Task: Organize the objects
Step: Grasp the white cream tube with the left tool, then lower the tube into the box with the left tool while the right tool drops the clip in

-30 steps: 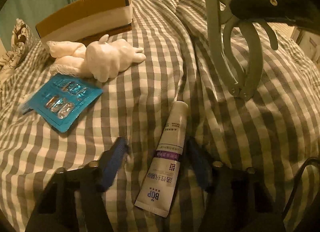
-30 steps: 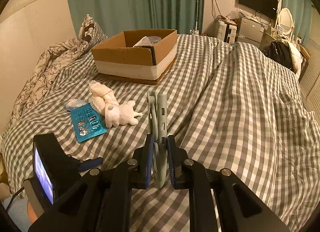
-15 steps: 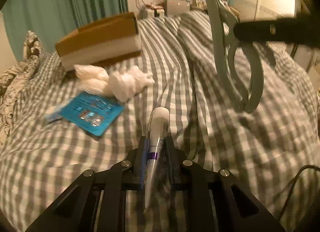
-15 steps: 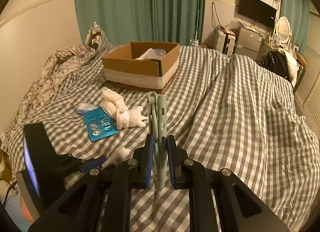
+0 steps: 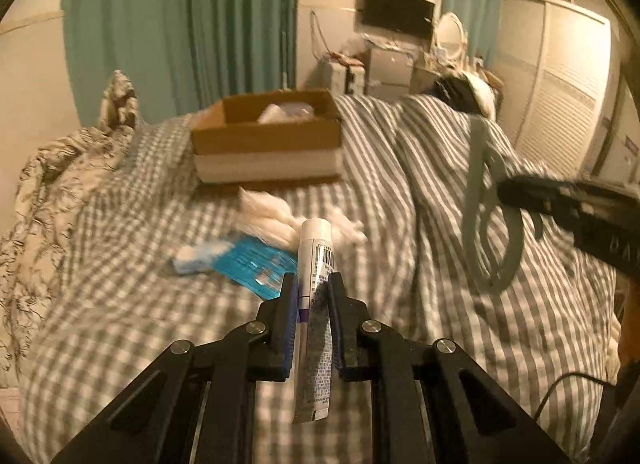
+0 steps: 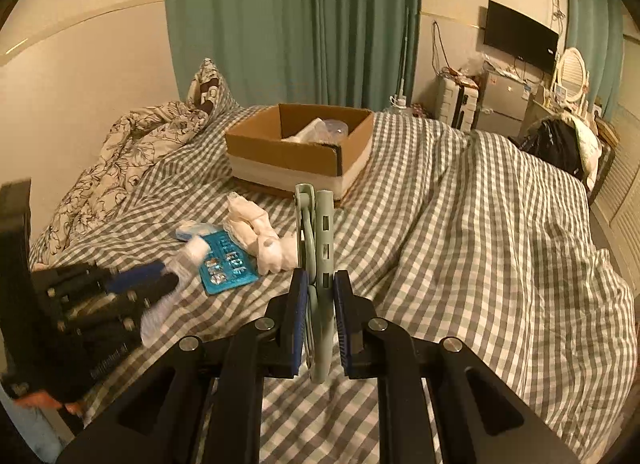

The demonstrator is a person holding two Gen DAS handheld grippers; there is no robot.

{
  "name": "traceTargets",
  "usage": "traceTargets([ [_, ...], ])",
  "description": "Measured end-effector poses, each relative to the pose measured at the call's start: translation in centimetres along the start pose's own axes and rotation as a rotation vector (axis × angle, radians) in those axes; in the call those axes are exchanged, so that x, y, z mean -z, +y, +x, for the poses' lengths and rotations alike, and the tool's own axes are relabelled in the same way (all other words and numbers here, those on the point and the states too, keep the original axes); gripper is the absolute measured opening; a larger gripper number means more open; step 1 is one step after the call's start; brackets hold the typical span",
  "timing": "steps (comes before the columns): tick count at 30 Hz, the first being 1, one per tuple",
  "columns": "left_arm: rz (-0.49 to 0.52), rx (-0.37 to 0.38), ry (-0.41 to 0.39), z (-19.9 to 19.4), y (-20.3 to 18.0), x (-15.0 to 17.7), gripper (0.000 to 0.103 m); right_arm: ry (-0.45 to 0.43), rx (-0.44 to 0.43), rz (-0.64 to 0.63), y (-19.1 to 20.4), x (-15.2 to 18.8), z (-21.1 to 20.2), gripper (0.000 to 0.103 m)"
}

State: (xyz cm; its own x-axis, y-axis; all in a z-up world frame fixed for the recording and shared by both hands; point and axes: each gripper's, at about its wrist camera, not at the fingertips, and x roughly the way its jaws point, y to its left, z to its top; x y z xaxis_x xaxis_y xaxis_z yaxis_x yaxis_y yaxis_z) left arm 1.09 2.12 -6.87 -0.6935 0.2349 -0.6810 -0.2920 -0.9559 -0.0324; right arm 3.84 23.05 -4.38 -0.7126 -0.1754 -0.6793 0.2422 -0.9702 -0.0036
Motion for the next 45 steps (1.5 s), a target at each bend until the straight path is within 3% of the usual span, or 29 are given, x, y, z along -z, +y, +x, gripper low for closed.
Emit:
traceTargets([
  [8, -0.017, -0.018, -0.067, 0.0, 2.3, -5.3, 0.014, -0.058, -0.012, -0.063, 0.9, -4.2, 0.3, 0.013],
  [16, -0.021, -0.04, -0.127, 2.4, 4.4, -12.4, 0.014, -0.129, -0.061, -0.09, 0.6, -12.0, 2.1, 0.013],
  [26, -0.023, -0.101, -0.161, 8.6, 7.3, -21.0, 0.014, -0.14, -0.107, -0.064, -0.8, -21.8, 9.8, 0.013],
  [33, -0.029, -0.12, -0.097, 15.4, 8.9, -22.7, 0.014, -0.023, -0.164, -0.035, -1.9, -22.9, 18.4, 0.013],
  [39, -0.035, -0.118, -0.011, 21.1, 9.9, -21.6, 0.014, 0.078, -0.2, -0.03, -2.0, -21.7, 24.8, 0.013],
  [45, -0.034, -0.116, 0.044, 24.1, 10.4, -20.5, 0.016, 0.086, -0.23, 0.0, -2.6, -21.0, 26.7, 0.013],
])
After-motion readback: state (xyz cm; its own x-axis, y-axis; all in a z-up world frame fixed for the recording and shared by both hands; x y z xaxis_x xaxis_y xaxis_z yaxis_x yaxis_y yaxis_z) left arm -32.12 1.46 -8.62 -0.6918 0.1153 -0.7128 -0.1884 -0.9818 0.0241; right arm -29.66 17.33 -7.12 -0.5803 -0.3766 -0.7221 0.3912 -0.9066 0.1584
